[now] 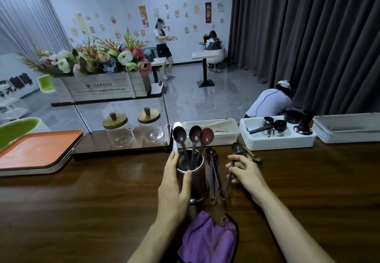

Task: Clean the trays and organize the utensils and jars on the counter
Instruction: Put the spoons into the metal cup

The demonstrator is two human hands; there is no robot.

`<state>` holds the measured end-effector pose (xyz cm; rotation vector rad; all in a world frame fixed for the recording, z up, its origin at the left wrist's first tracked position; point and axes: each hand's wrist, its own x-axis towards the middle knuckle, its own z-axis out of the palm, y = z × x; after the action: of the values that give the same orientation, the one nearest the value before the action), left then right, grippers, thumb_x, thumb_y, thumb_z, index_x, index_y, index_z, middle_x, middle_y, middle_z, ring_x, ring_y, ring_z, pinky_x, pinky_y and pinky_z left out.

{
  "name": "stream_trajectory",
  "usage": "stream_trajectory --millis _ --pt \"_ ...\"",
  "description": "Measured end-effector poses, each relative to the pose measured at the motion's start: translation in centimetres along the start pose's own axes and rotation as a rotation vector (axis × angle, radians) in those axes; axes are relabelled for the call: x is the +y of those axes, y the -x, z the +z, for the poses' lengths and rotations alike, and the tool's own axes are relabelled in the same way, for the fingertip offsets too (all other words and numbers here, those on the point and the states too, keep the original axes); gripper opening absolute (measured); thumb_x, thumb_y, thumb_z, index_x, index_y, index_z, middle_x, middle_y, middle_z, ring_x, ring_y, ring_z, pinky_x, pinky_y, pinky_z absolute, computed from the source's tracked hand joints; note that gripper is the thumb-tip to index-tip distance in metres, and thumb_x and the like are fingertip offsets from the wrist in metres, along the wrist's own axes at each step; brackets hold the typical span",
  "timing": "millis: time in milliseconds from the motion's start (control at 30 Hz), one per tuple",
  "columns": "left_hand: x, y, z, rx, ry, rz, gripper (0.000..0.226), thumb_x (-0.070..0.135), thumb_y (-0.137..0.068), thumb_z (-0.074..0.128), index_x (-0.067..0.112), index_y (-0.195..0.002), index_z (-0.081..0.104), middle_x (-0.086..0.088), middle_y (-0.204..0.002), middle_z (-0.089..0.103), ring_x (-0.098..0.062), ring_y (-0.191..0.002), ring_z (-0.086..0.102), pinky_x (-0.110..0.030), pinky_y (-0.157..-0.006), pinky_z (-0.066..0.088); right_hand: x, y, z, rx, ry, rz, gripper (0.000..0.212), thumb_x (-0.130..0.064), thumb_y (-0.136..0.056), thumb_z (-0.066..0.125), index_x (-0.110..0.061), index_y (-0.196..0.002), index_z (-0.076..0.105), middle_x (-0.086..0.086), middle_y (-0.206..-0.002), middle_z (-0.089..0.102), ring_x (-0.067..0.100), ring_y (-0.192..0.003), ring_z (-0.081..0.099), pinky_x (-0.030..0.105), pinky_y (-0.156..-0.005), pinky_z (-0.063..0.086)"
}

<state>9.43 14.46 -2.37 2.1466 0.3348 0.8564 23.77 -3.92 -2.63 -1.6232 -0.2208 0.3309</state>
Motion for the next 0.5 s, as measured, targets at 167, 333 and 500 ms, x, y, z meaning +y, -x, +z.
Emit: stream_trajectory --millis 167,333,500 --pt "0.2 -0.2 0.6 0.045 0.021 -0.011 0.063 0.06 -0.089 0.055 0.03 -0.144 0.05 0.023 -0.149 0.043 0.005 -0.138 0.042 -0.022 -0.107 0.041 -5.0 1.9 -0.6 0.071 -0.195 -0.147 0.029 0.0 -0.096 0.06 -0.012 -0.122 0.064 0.012 -0.103 0.072 0.023 -0.083 0.072 0.025 -0.065 0.06" --pt "0.5 -0.3 0.7 0.055 0.017 -0.041 0.074 0.067 -0.084 0.058 0.032 -0.148 0.047 0.023 -0.146 0.042 -0.003 -0.135 0.047 -0.036 -0.107 0.048 -9.0 2.5 0.2 0.161 -0.224 -0.289 0.028 -0.002 -0.098 0.058 -0.014 -0.123 0.063 0.011 -0.109 0.07 0.028 -0.091 0.073 0.026 -0.069 0.06" --pt "0.5 -0.3 0.5 0.036 0.012 -0.051 0.076 0.069 -0.084 0.059 0.036 -0.151 0.043 0.025 -0.147 0.041 -0.008 -0.132 0.052 -0.044 -0.102 0.052 -10.6 2.1 3.1 0.268 -0.117 -0.448 0.031 -0.001 -0.095 0.062 -0.018 -0.121 0.062 0.002 -0.105 0.062 0.021 -0.087 0.074 0.036 -0.075 0.062"
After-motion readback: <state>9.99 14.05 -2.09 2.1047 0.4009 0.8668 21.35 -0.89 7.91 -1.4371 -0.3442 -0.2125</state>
